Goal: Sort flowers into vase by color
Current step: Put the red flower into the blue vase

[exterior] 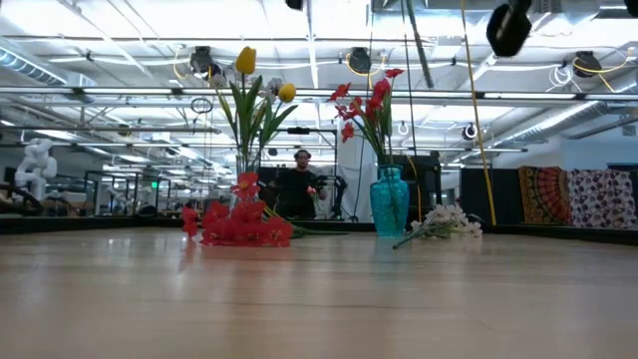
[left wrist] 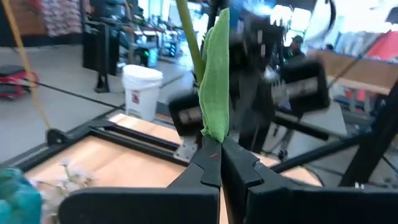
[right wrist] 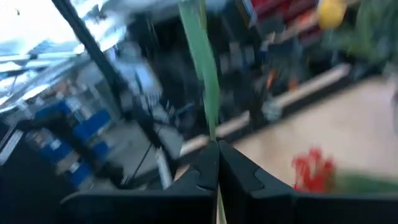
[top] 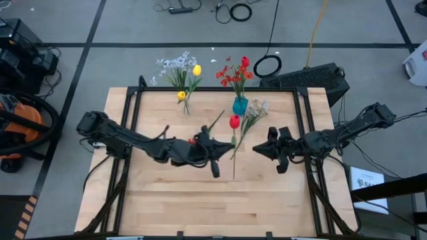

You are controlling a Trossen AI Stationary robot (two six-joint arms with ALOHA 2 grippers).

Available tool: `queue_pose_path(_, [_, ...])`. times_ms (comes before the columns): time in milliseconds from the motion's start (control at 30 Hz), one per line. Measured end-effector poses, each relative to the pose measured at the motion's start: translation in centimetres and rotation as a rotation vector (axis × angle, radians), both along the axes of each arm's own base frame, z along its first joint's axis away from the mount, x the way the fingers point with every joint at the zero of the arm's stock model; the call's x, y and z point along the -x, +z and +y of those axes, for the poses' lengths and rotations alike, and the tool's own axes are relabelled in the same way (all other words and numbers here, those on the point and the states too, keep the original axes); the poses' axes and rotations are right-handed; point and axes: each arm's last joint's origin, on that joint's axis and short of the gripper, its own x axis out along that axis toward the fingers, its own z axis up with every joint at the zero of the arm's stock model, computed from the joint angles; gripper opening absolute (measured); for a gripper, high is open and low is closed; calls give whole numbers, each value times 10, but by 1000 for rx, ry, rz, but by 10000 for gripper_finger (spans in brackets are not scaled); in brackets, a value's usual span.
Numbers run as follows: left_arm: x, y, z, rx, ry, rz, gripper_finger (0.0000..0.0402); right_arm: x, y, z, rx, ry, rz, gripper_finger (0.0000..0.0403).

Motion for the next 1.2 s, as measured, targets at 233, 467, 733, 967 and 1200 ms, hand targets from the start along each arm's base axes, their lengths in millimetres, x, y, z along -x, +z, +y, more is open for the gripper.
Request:
queue_pose_path(233, [-22,-13,1,-7,-73,25,0,-6,11,-3,34,-103,-34,23])
queue_pose_path(467, [-23,-12,2,-9,-77,29,0,-26,18,4,114,-106,0,83])
queue_pose_path(733, [-23,-13,2,-10,-77,39,0,-45,30,12,165,-40,24,122])
queue_pose_path(967, [-23,-13,1,-10,-78,42,0,-56,30,14,195,-43,85,115])
queue_pose_path(1200, [-23,-13,0,12,-86,41,0,-56,30,14,219,-44,87,24])
